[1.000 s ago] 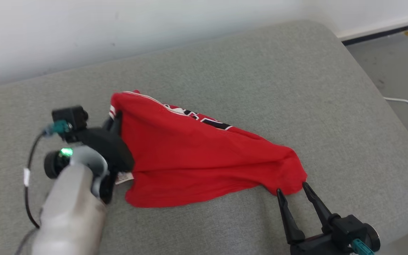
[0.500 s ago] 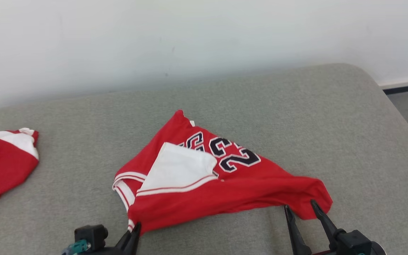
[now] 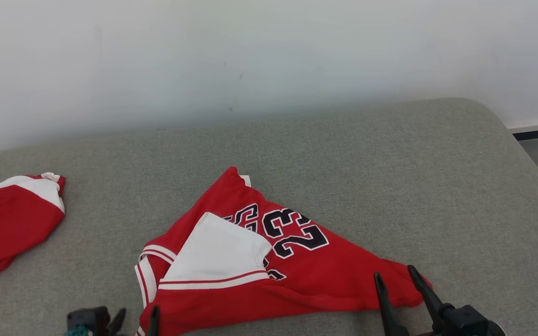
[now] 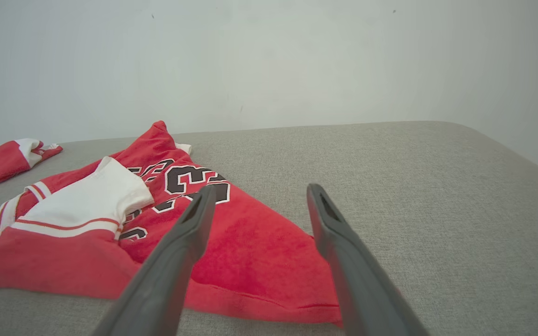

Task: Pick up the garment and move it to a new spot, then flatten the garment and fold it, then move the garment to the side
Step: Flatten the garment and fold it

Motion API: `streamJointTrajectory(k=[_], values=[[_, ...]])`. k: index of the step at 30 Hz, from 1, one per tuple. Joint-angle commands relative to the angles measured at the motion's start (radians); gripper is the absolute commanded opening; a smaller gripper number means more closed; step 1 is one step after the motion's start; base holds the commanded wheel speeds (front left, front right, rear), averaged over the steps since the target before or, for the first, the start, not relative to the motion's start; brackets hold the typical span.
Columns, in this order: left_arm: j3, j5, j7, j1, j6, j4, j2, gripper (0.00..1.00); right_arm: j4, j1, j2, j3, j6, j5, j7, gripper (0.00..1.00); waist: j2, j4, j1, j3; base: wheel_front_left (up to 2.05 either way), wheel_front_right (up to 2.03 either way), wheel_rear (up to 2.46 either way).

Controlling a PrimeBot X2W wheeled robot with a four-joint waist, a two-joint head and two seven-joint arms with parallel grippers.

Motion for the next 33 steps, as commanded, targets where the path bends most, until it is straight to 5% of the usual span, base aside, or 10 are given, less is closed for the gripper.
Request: streamJointTrajectory(k=[1, 9, 15, 31, 32, 33], values=[[0.013, -0.004, 0.006, -0.016, 0.01, -0.025, 0.012, 1.0, 0.001, 0.007, 0.002, -0.002, -0.003, 0.004, -0.007, 1.0, 0.0001, -0.002, 0.0001, -0.002, 0.0, 0.0, 0.0], [-0.006, 0.018, 0.086, -0.184, -0.009, -0.006, 0.037, 1.0, 0.0, -0.011, 0.003, 0.015, -0.003, 0.009, -0.008, 1.0, 0.0001, -0.021, 0.0001, 0.015, 0.0, 0.0, 0.0], [-0.072, 0.054, 0.173, -0.355, -0.077, 0.181, 0.052, 1.0, 0.007, -0.039, 0.002, 0.047, -0.003, 0.006, -0.005, 1.0, 0.0001, -0.07, 0.0001, 0.05, 0.0, 0.0, 0.0], [-0.109, 0.036, 0.254, -0.548, -0.152, 0.462, 0.042, 1.0, 0.009, -0.08, -0.013, 0.072, -0.003, 0.029, -0.013, 1.0, 0.0001, -0.116, 0.0001, 0.145, 0.0, 0.0, 0.0], [-0.108, 0.028, 0.27, -0.551, -0.16, 0.476, 0.036, 0.91, 0.007, -0.083, -0.015, 0.075, -0.003, 0.032, -0.014, 1.0, 0.0001, -0.117, 0.0001, 0.15, 0.0, 0.0, 0.0], [-0.113, 0.027, 0.284, -0.551, -0.163, 0.487, 0.031, 0.47, 0.006, -0.086, -0.017, 0.077, -0.003, 0.033, -0.014, 1.0, 0.0001, -0.118, 0.0001, 0.154, 0.0, 0.0, 0.0]])
